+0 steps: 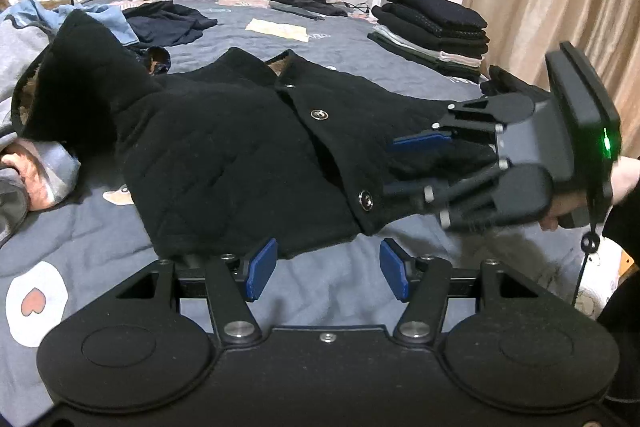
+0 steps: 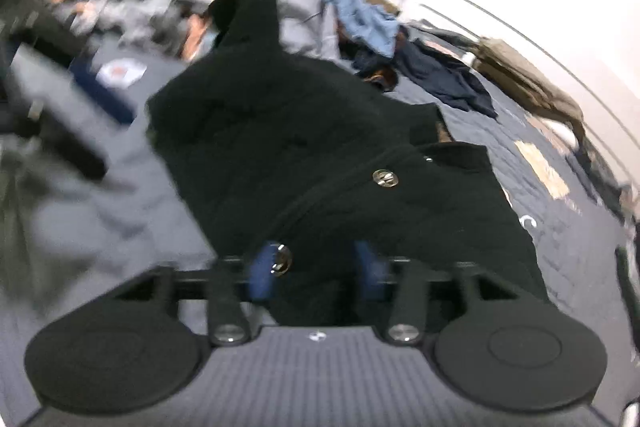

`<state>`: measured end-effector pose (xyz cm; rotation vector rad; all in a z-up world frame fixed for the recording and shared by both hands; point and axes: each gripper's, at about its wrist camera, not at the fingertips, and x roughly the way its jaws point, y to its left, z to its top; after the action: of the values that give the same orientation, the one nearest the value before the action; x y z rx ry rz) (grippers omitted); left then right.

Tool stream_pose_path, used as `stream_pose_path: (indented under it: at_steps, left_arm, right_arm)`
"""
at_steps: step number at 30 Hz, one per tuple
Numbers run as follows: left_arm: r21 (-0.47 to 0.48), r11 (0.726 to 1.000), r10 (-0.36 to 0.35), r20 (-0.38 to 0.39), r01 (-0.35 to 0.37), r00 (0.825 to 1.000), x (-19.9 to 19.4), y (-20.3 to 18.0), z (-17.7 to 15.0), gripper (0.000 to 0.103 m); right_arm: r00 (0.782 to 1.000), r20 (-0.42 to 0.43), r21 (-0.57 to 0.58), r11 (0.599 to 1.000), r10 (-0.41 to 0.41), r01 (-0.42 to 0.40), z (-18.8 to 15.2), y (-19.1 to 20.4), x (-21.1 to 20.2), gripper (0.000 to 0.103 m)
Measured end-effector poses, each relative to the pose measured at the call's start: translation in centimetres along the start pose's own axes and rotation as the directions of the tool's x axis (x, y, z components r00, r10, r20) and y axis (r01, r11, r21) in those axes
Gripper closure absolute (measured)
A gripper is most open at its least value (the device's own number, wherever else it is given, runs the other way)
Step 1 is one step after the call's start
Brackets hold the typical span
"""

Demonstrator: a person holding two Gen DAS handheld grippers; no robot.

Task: Fold clothes

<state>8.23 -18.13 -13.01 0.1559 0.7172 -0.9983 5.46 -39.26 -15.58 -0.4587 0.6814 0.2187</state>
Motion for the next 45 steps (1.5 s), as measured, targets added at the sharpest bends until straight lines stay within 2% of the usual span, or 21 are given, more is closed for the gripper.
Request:
stream_pose_path:
  at_steps: [3, 6, 11, 14, 16, 17, 18, 19, 20, 21, 23, 25, 29, 31, 34, 37, 39, 43, 45]
  left_arm:
    - [0.007, 1.0, -0.004, -0.004, 0.004, 1.0, 0.3, -0.2, 0.0, 0.045]
    - [-0.037, 0.999, -0.024, -0.002, 0.024, 1.0, 0.5, 0.0, 0.3, 0.045]
    - [-0.073, 0.997, -0.026, 0.013, 0.027, 1.0, 0.4, 0.3, 0.6, 0.045]
    - [-0.078, 0.997, -0.023, 0.011, 0.024, 1.0, 0.4, 0.3, 0.6, 0.045]
    - [-0.081, 0.996, -0.022, 0.01, 0.023, 1.0, 0.4, 0.3, 0.6, 0.045]
    - [-0.08, 0.997, -0.021, 0.01, 0.022, 1.0, 0.4, 0.3, 0.6, 0.045]
    - [-0.08, 0.997, -0.02, 0.009, 0.02, 1.0, 0.4, 0.3, 0.6, 0.045]
    - [-0.075, 0.997, -0.019, 0.009, 0.02, 1.0, 0.4, 0.2, 0.6, 0.045]
    - [-0.07, 0.997, -0.019, 0.009, 0.02, 1.0, 0.4, 0.2, 0.6, 0.045]
    - [-0.065, 0.998, -0.019, 0.009, 0.02, 1.0, 0.3, 0.1, 0.6, 0.045]
    - [-0.043, 0.999, -0.021, 0.008, 0.021, 1.0, 0.4, -0.1, 0.5, 0.045]
    - [0.019, 1.0, -0.019, 0.0, 0.019, 1.0, 0.5, -1.0, 0.3, 0.045]
    - [0.187, 0.982, 0.009, 0.009, -0.01, 1.0, 1.1, -3.5, -0.5, 0.045]
    - [0.265, 0.963, 0.031, 0.027, -0.037, 0.999, 1.6, -4.6, -0.9, 0.045]
    - [0.356, 0.927, 0.104, 0.066, -0.121, 0.992, 3.0, -5.7, -0.8, 0.047]
    - [0.401, 0.899, 0.156, 0.087, -0.178, 0.984, 4.9, -6.3, -0.4, 0.06]
    - [0.484, 0.856, 0.161, 0.08, -0.18, 0.984, 6.5, -7.0, -0.5, 0.066]
    - [0.636, 0.73, 0.233, 0.113, -0.25, 0.966, 10.2, -8.4, -1.0, 0.068]
    - [0.679, 0.674, 0.275, 0.135, -0.292, 0.952, 11.9, -8.6, -1.1, 0.067]
  right_arm:
    - [1.0, -0.013, -0.058, 0.998, 0.017, -0.018, -0.3, 1.2, 0.0, 0.039]
    - [0.999, -0.042, -0.115, 0.993, 0.009, -0.013, -0.6, 1.8, 0.2, 0.038]
    - [0.993, -0.084, -0.284, 0.957, -0.083, 0.055, -2.1, 3.3, 1.4, 0.036]
    - [0.992, -0.052, -0.367, 0.926, -0.116, 0.089, -2.9, 4.3, 2.0, 0.035]
    - [0.991, -0.031, -0.39, 0.915, -0.13, 0.108, -3.0, 4.5, 2.3, 0.037]
    - [0.991, -0.027, -0.389, 0.914, -0.133, 0.112, -2.9, 4.5, 2.5, 0.045]
    - [0.992, -0.036, -0.367, 0.924, -0.124, 0.103, -2.7, 4.2, 2.6, 0.067]
    - [0.992, -0.049, -0.337, 0.937, -0.12, 0.097, -2.4, 3.9, 2.7, 0.077]
    - [0.992, -0.052, -0.32, 0.943, -0.118, 0.095, -2.3, 3.7, 2.7, 0.094]
    - [0.992, -0.05, -0.298, 0.95, -0.116, 0.096, -2.1, 3.4, 2.7, 0.098]
    - [0.994, -0.01, -0.215, 0.971, -0.112, 0.108, -1.4, 2.4, 1.9, 0.099]
    - [0.994, 0.051, -0.076, 0.992, -0.098, 0.102, -0.6, 0.8, 0.6, 0.099]
    - [0.982, 0.155, 0.146, 0.986, -0.106, 0.084, 0.6, -2.4, -1.4, 0.099]
    - [0.979, 0.174, 0.211, 0.975, -0.104, 0.066, 0.7, -3.4, -1.8, 0.099]
    - [0.978, 0.189, 0.293, 0.956, -0.088, 0.029, 0.6, -4.8, -2.1, 0.099]
    - [0.975, 0.208, 0.363, 0.932, -0.078, -0.003, 0.4, -6.3, -2.2, 0.099]
    - [0.972, 0.222, 0.394, 0.919, -0.078, -0.016, 0.4, -6.9, -2.3, 0.1]
    - [0.965, 0.251, 0.448, 0.893, -0.08, -0.042, 0.6, -8.0, -2.6, 0.1]
    - [0.962, 0.261, 0.466, 0.883, -0.08, -0.053, 0.6, -8.2, -2.6, 0.1]
